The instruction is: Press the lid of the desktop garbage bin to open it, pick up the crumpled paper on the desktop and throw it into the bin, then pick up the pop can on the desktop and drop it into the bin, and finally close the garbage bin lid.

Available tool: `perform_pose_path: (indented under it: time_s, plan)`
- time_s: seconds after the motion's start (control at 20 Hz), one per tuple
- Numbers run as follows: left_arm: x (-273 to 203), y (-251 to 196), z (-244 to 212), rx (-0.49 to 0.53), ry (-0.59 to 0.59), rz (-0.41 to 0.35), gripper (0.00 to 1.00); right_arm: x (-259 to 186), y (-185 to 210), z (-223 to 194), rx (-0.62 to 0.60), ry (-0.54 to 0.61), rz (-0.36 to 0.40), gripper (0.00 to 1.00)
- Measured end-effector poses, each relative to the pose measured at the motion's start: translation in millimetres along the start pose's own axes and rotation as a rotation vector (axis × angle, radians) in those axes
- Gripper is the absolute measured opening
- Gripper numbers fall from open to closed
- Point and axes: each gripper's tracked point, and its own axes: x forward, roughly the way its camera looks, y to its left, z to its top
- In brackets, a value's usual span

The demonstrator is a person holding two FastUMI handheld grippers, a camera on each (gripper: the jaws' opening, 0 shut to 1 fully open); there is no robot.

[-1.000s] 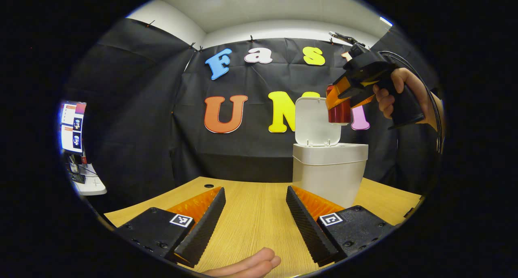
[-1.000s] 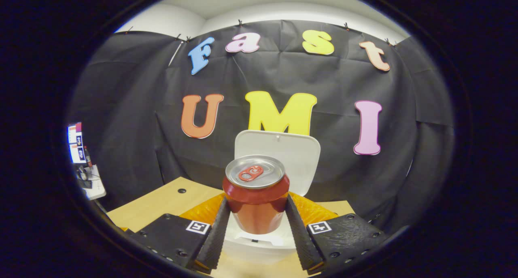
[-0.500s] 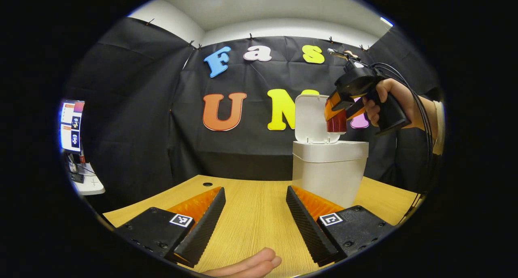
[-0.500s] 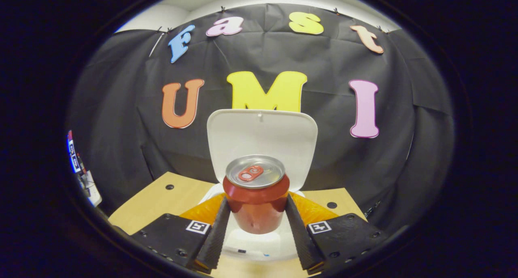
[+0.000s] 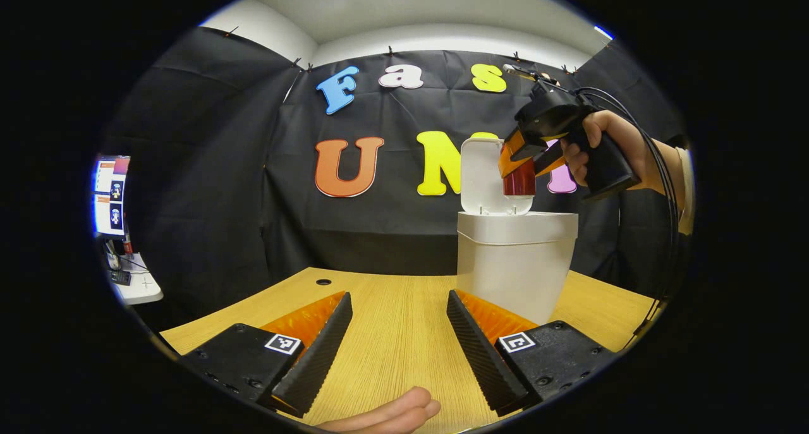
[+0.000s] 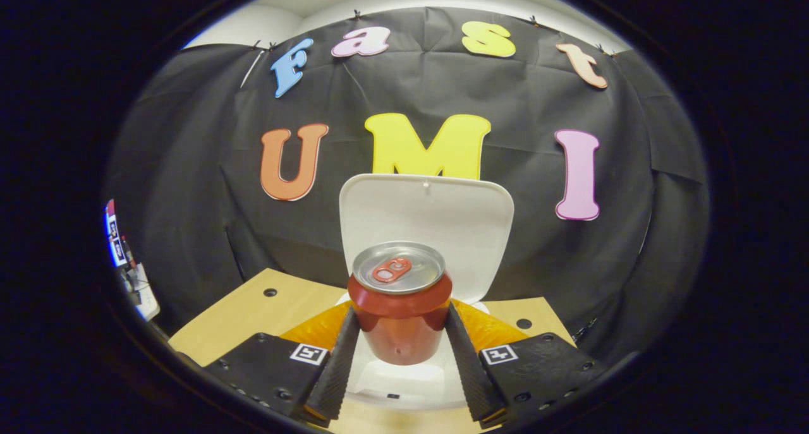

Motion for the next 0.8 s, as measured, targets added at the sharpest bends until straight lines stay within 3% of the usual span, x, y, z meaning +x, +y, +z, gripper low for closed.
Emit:
perform_pose_path:
  time_s: [0.6,0.8]
  plan:
    - [1,2,-5,-0.018,0.022,-0.007,0.98,-18,5,48,0.010,-0.094,0.002,0.81]
    - [1,1,-5,-0.014,0.022,-0.012,0.98,-21,7,61,0.006,-0.113,-0.002,0.79]
